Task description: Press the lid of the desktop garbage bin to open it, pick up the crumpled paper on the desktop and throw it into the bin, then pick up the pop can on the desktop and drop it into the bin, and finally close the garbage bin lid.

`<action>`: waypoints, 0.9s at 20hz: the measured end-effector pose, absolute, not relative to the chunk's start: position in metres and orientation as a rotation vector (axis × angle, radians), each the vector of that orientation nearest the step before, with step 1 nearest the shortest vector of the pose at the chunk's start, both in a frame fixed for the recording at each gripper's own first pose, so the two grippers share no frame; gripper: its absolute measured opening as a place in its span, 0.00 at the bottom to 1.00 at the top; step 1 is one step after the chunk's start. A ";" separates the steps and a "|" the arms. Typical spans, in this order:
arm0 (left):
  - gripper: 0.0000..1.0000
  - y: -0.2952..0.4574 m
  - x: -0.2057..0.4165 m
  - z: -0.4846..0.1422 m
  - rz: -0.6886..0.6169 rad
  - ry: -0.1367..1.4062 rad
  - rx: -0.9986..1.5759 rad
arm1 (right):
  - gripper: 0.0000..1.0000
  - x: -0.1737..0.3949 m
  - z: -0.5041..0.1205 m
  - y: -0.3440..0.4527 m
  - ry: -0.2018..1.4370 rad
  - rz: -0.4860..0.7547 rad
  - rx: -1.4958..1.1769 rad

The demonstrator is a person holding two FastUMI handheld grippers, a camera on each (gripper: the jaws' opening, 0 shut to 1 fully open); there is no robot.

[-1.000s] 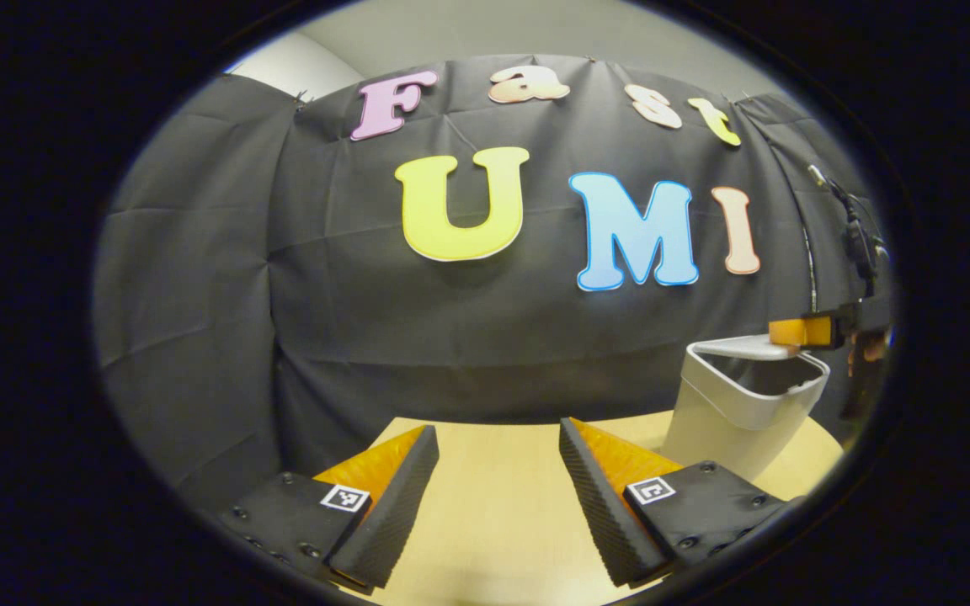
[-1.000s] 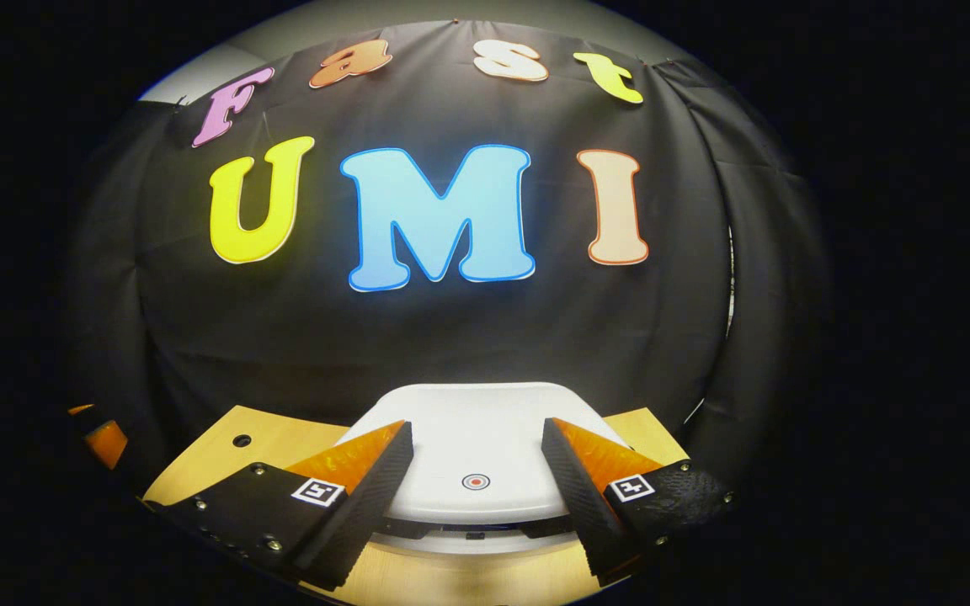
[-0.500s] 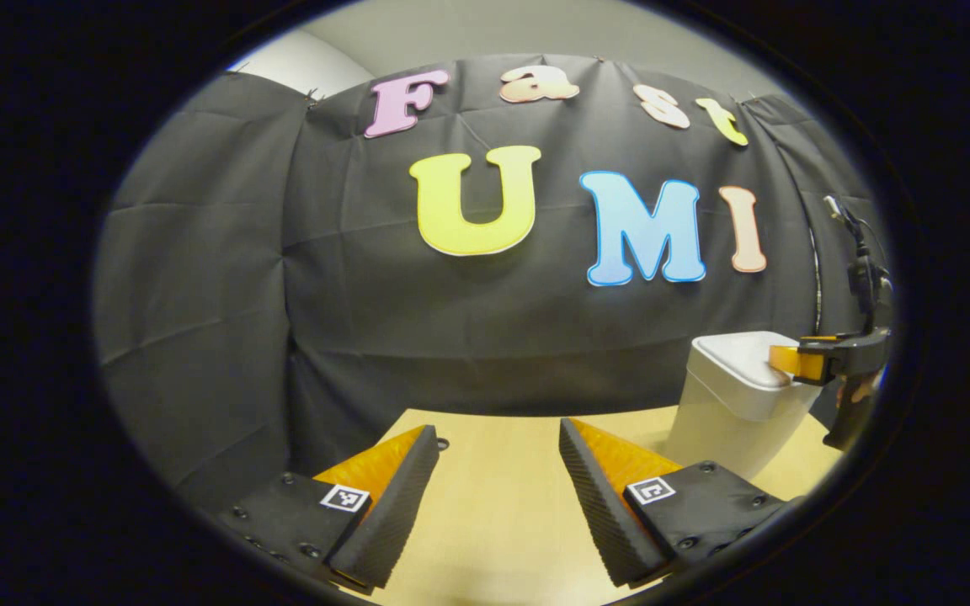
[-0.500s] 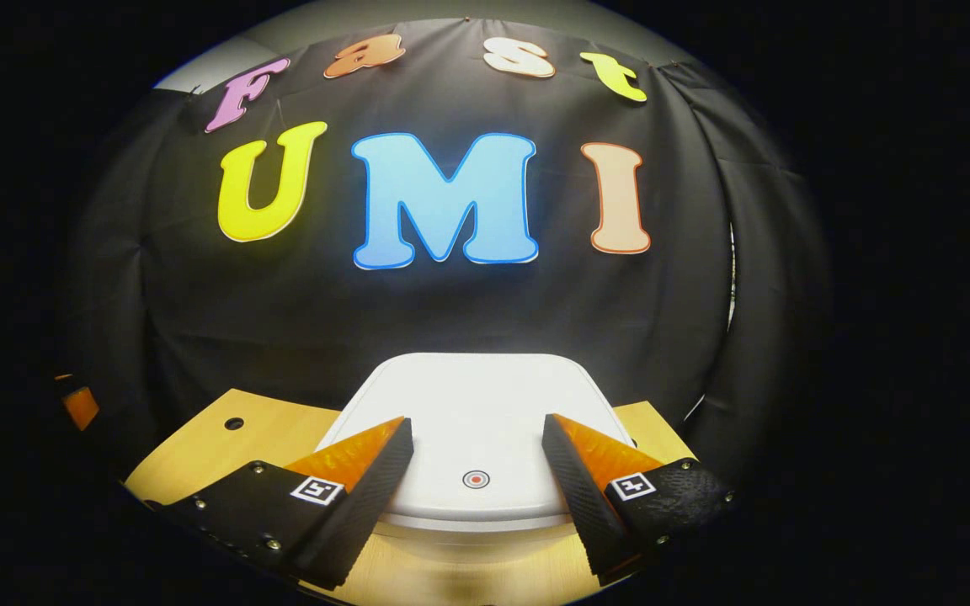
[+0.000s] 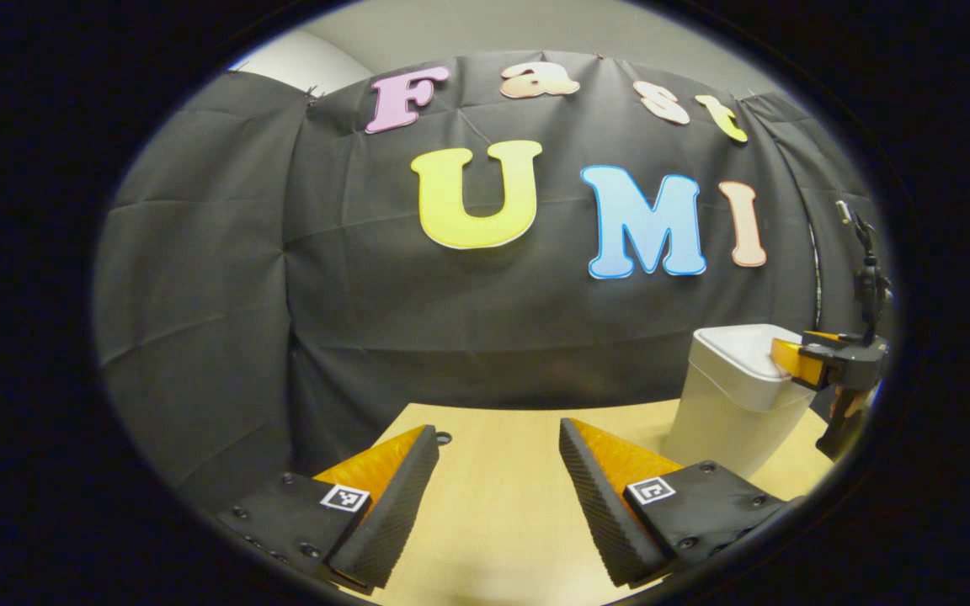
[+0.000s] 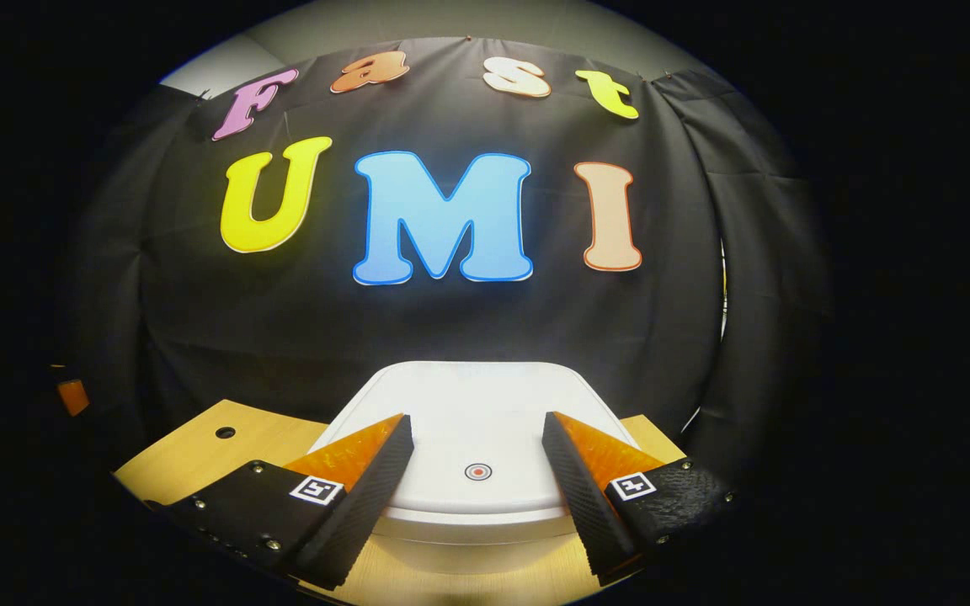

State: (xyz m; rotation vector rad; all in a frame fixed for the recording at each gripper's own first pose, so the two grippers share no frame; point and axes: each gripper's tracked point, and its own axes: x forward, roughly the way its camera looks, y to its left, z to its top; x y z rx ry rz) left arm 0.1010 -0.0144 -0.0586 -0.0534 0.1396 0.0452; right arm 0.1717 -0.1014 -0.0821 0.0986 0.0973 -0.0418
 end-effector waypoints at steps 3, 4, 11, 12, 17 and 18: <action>1.00 -0.014 0.103 -0.058 0.040 0.137 -0.048 | 0.99 0.171 -0.083 -0.101 0.082 -0.043 0.118; 0.84 -0.014 0.104 -0.058 0.038 0.137 -0.046 | 0.99 0.171 -0.084 -0.101 0.083 -0.043 0.116; 0.92 -0.015 0.108 -0.055 0.022 0.126 -0.038 | 0.98 0.170 -0.078 -0.101 0.057 -0.052 0.115; 0.88 -0.014 0.110 -0.055 0.020 0.123 -0.042 | 0.98 0.171 -0.078 -0.101 0.064 -0.054 0.119; 1.00 -0.018 0.118 -0.036 0.003 0.091 -0.048 | 0.98 0.158 -0.053 -0.096 0.073 -0.082 0.110; 1.00 -0.018 0.119 -0.030 -0.001 0.077 -0.044 | 0.98 0.152 -0.041 -0.092 0.044 -0.078 0.096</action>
